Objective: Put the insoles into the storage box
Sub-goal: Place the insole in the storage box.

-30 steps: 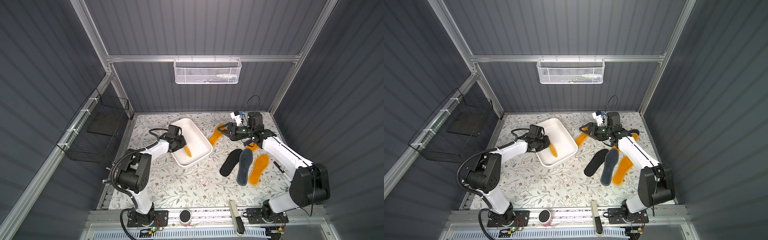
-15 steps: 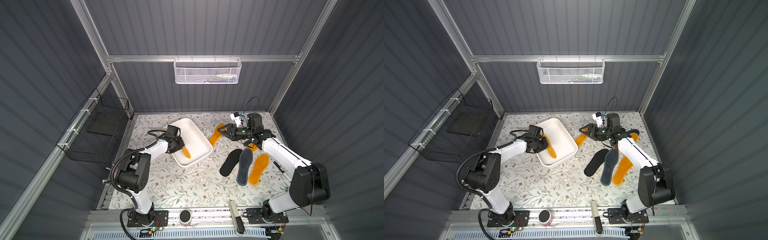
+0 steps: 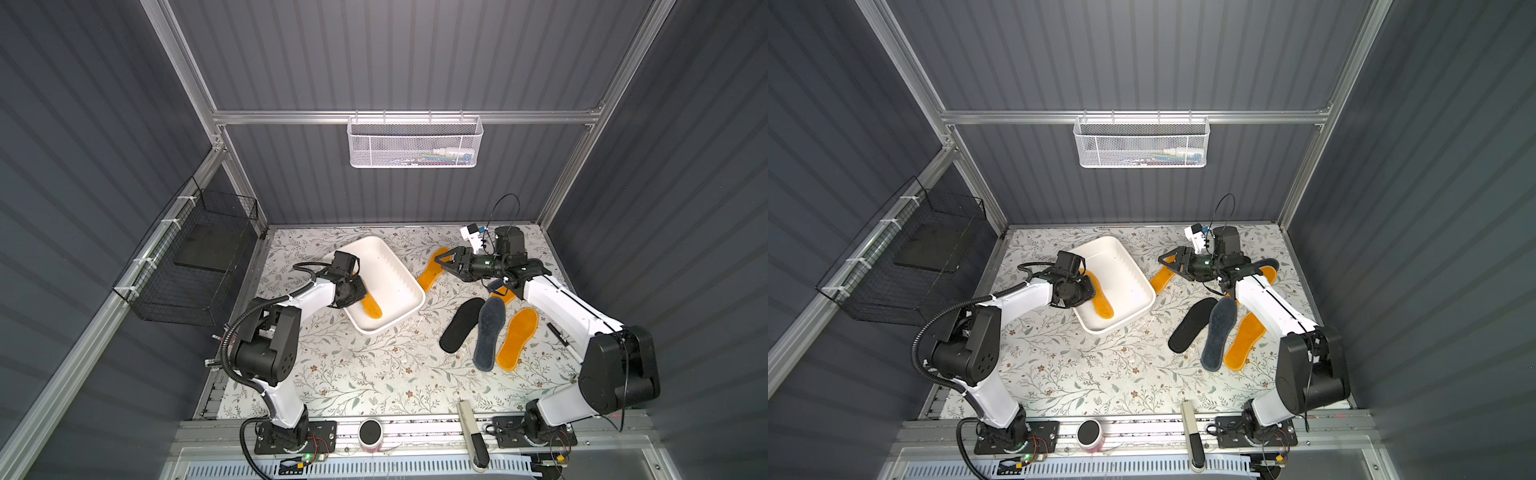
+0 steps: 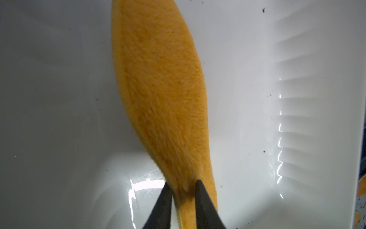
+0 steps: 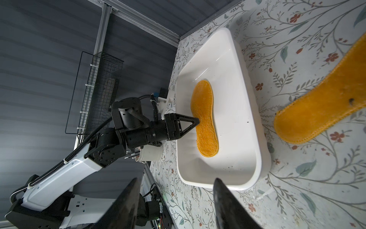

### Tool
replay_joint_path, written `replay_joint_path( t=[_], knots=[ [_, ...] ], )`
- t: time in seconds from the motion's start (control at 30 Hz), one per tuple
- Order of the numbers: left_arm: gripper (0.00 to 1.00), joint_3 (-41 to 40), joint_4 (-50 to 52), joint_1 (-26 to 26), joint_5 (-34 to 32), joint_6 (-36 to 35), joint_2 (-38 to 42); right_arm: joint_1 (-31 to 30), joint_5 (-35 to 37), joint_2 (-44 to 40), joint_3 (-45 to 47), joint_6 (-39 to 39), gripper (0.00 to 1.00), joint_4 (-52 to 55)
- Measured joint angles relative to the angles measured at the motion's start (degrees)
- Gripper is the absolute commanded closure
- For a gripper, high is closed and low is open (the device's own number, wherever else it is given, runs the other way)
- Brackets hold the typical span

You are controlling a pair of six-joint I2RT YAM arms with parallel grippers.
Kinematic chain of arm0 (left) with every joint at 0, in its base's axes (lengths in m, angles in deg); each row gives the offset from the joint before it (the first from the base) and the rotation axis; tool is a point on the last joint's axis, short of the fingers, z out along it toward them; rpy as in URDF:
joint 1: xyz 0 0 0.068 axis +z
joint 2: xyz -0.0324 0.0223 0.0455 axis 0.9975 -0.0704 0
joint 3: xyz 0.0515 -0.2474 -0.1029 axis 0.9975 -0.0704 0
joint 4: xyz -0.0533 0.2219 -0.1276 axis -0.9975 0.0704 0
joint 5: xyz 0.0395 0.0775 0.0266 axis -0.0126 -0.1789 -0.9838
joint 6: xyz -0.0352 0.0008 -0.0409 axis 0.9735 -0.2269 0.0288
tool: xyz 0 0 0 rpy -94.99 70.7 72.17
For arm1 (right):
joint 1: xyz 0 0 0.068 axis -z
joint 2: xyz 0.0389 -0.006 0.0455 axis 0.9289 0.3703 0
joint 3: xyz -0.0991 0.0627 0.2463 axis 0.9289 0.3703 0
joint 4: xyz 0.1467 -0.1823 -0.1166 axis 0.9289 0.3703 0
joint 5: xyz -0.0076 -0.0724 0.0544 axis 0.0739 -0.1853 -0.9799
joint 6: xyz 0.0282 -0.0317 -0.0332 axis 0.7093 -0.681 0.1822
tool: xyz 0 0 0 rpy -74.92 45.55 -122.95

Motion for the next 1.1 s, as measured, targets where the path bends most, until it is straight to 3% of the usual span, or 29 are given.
replay_joint_path(
  t=[0.37,0.6,0.87,0.97,1.03,1.1],
  knots=[
    [0.72,0.02,0.55,0.00,-0.57,0.00,0.00,0.00,-0.39,0.02,0.07,-0.02,0.40,-0.61],
    [0.60,0.13,-1.29,0.00,0.26,0.00,0.02,0.00,-0.46,0.04,0.37,-0.24,0.39,-0.11],
    [0.59,0.00,-13.11,0.00,11.08,0.02,0.02,0.00,6.23,-0.02,0.35,-3.58,0.37,8.70],
    [0.50,-0.46,-20.33,0.00,16.26,0.20,0.02,-0.02,11.06,-0.02,0.35,-4.55,0.37,13.14],
    [0.39,-0.50,-24.11,0.00,19.23,0.50,0.02,-0.15,14.27,-0.02,0.35,-4.59,0.36,15.52],
    [0.38,-0.46,-26.64,0.00,21.57,0.96,-0.04,-0.42,17.05,0.07,0.35,-4.39,0.35,17.42]
  ],
)
